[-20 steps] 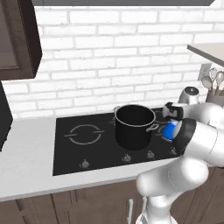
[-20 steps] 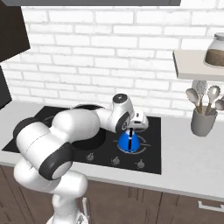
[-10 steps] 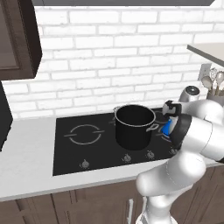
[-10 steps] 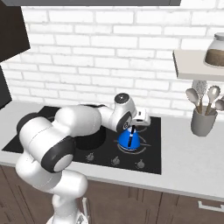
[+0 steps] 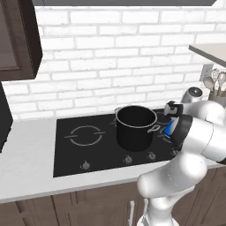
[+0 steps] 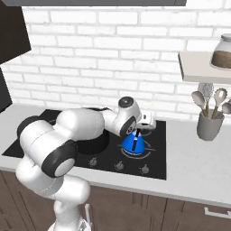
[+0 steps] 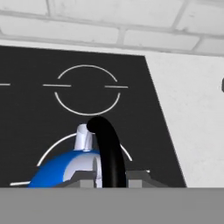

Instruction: Pick the kettle from the counter and place it on a stove burner. Then turn the burner on.

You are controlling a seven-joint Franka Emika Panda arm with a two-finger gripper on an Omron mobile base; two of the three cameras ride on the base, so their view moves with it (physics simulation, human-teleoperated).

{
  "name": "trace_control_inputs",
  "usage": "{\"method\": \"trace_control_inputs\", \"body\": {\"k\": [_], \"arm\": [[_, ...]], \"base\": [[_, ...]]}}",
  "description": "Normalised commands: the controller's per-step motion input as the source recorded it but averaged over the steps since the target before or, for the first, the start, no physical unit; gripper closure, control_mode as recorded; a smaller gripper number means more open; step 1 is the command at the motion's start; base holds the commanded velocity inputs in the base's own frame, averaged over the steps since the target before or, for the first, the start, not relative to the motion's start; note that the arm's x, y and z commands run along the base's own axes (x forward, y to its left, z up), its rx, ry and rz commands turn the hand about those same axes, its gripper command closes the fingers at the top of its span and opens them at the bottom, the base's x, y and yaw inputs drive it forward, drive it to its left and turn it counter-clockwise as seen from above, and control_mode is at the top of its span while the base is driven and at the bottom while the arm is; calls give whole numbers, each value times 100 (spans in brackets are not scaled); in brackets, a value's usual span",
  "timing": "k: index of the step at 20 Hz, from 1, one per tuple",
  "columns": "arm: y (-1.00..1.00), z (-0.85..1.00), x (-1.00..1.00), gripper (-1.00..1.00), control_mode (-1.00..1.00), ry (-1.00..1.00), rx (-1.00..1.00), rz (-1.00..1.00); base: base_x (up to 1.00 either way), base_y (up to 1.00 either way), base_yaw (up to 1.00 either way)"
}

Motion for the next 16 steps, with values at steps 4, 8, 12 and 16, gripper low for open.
{"method": "trace_control_inputs", "body": {"k": [4,8,12,16], "arm": [[-4,8,0,100,-100,-9,0,0],[0,0,2,100,-100,-1,0,0],[0,-1,3,100,-100,-14,-6,0],[0,0,12,100,-100,-16,-2,0]], "base": [[0,0,0],[0,0,0],[0,0,0],[0,0,0]]}}
